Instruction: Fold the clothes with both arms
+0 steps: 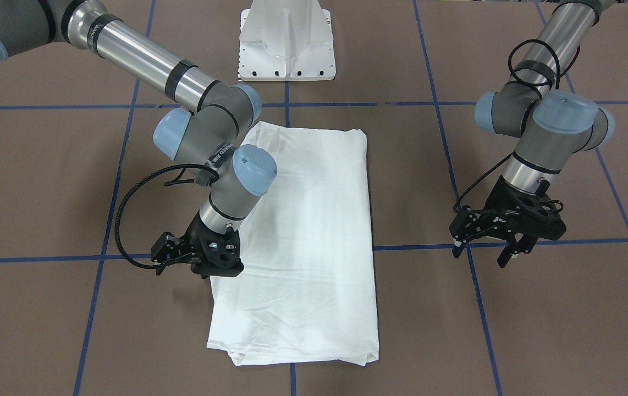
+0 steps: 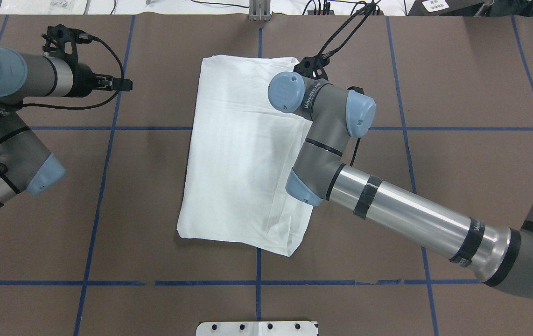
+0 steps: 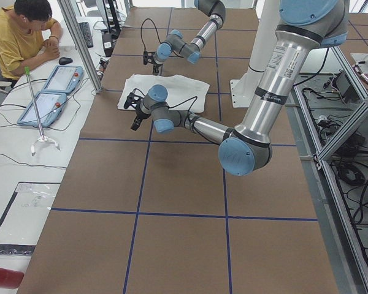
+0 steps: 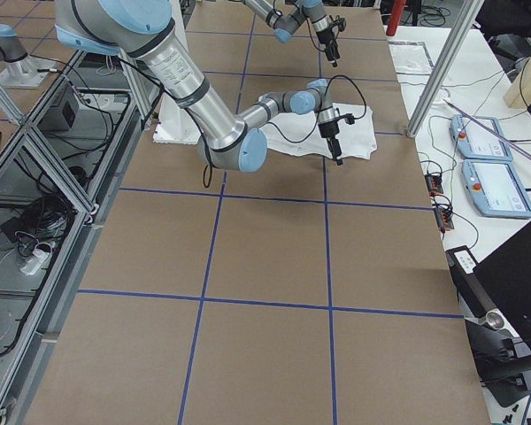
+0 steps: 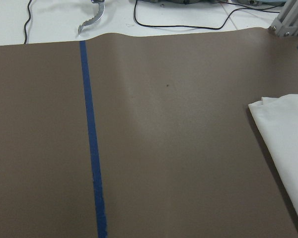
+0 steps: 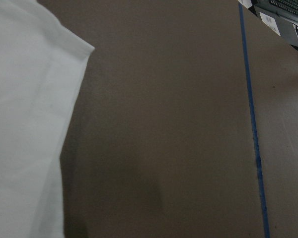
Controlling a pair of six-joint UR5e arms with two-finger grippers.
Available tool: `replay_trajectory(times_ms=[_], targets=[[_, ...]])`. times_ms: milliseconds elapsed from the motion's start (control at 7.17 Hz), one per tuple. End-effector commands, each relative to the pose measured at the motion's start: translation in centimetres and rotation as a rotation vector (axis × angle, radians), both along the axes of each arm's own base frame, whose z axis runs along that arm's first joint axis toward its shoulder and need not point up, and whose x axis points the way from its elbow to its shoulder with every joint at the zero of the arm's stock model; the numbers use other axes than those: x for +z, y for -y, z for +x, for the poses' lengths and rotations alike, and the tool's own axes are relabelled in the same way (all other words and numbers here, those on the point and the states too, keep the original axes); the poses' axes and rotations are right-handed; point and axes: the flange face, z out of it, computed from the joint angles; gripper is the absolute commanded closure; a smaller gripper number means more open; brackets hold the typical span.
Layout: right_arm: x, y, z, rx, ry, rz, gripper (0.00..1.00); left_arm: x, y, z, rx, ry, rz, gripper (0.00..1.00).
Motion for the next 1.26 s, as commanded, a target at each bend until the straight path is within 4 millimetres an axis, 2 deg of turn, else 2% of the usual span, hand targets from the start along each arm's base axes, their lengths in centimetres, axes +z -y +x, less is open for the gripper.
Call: replay_trajectory(times_ms=[0,139,279,418,558,697,837,976,1116], targets=[[-1.0,-0.1,1.9,-0.017,0.027,0.031,0.00,-0.1,0.0,0.0,-0.001,-0.006,0.004,0.00],[-4.7,-0.8,2.3,-0.015,0.112,0.045,0.00,-0.1,0.0,0.0,0.000,-0.005,0.006,0.00],[-7.9,-2.5,2.4,0.000,0.233,0.018,0.00,-0.1,0.0,0.0,0.000,-0.005,0.006,0.00],[-9.6,-5.0,0.8,0.036,0.303,0.003,0.00,-0.1,0.0,0.0,0.000,-0.005,0.006,0.00],[-11.6,-8.7,-2.6,0.069,0.358,-0.015,0.00,-0.1,-0.1,0.1,0.001,-0.005,0.006,0.00],[-12.1,-11.5,-5.3,0.109,0.380,-0.029,0.00,-0.1,0.0,0.0,0.000,-0.005,0.006,0.00],[-11.3,-12.9,-6.7,0.106,0.347,-0.006,0.00,-0.2,-0.1,0.1,0.001,-0.008,0.007,0.00],[-9.6,-12.9,-7.1,0.110,0.301,-0.014,0.00,-0.2,-0.1,0.1,0.001,-0.009,0.008,0.00],[-9.3,-13.1,-6.7,0.109,0.242,-0.035,0.00,-0.3,-0.2,0.1,0.001,-0.009,0.009,0.00]])
